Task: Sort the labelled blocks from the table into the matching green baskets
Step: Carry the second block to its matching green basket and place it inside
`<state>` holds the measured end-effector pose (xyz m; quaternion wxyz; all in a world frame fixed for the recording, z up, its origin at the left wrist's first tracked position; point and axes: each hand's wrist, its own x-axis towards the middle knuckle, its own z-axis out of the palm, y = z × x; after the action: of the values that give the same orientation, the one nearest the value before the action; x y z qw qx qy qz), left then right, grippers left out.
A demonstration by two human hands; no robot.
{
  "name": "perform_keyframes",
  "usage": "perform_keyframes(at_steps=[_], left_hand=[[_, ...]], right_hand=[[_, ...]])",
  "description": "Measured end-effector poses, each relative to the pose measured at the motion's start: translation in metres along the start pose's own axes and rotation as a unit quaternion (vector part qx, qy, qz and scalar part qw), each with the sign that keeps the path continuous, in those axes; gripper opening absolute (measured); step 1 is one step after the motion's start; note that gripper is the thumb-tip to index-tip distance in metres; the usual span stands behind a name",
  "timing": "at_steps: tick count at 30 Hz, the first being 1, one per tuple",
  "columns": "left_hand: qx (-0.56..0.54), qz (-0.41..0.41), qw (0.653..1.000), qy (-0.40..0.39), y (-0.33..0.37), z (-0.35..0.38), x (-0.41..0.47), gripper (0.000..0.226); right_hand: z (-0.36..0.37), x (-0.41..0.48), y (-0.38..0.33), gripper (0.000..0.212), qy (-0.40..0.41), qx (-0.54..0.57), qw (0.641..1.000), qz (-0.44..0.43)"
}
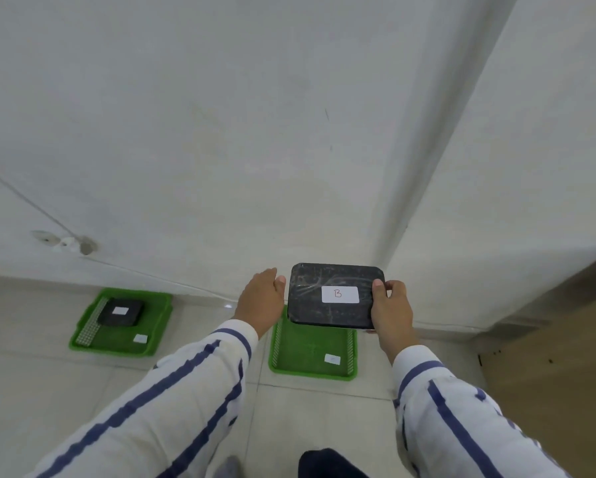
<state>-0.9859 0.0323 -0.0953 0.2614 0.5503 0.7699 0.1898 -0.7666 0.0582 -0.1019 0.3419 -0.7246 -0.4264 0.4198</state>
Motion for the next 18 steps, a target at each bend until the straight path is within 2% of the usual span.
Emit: perform_keyframes(at_steps=[4, 8, 13, 18], left_hand=[[0.043, 0.045, 0.998, -0.015, -0.032, -0.019, 0.029, 0.043], [0.067, 0.061, 0.995, -0.039, -0.056, -0.012, 0.052, 0.046], [0.066, 0.058, 0.995, -0.053, -0.091, 0.032, 0.080, 0.046], [0.071, 0.055, 0.994, -0.056, -0.138, 0.105, 0.113, 0.047]], right_hand=[[0.041, -0.006, -0.003, 0.024, 0.017, 0.013, 0.999, 0.040], [0.069, 0.003, 0.006, 0.022, 0.039, 0.018, 0.998, 0.046], [0.099, 0.032, 0.045, 0.022, 0.047, 0.011, 0.998, 0.038], [0.143, 0.073, 0.118, 0.023, 0.041, 0.005, 0.998, 0.057]])
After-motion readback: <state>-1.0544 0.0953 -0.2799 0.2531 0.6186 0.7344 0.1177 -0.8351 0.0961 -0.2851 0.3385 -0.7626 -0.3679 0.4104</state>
